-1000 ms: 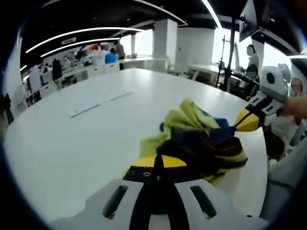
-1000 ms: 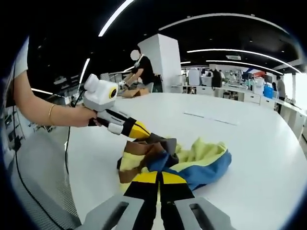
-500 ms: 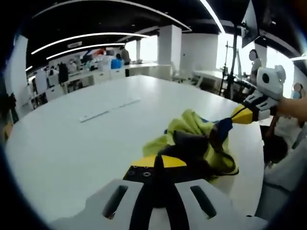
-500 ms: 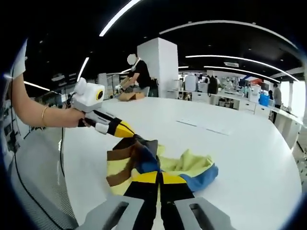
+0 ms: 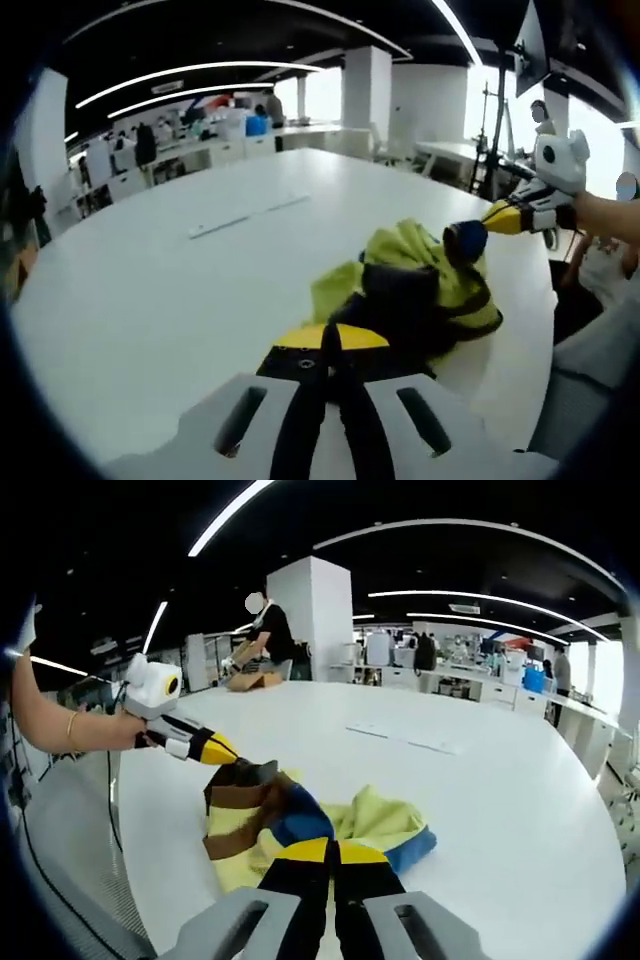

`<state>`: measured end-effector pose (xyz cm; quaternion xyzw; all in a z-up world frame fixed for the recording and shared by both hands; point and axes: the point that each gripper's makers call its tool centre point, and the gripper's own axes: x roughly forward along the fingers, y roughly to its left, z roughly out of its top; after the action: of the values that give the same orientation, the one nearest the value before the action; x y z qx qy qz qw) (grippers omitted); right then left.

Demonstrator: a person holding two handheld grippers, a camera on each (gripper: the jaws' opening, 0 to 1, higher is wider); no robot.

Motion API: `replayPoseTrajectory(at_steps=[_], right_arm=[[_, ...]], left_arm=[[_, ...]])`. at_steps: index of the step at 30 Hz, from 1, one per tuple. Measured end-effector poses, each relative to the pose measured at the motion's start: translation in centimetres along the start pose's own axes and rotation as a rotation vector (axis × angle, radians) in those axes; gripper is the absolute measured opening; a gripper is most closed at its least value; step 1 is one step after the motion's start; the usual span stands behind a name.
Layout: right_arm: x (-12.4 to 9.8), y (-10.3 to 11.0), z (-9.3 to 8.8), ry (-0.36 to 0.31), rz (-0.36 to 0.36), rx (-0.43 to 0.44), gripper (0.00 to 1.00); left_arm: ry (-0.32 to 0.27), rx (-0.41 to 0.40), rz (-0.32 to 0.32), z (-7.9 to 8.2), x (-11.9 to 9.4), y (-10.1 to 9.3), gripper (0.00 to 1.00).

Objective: Fold the garment on the visible template until the final outline fits inside the template.

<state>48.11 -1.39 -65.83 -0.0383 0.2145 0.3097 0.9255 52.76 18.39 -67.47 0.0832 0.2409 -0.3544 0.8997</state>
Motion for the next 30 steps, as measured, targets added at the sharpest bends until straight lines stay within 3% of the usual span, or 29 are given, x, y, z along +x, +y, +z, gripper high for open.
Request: replayPoseTrajectory(at_steps=[30], right_arm=[[0.6,-3.3,-2.4,0.091,-0.071,0.007,0.00]], left_arm=[[0.063,-0.085,0.145,-4.6,-4.1,3.1,0.00]])
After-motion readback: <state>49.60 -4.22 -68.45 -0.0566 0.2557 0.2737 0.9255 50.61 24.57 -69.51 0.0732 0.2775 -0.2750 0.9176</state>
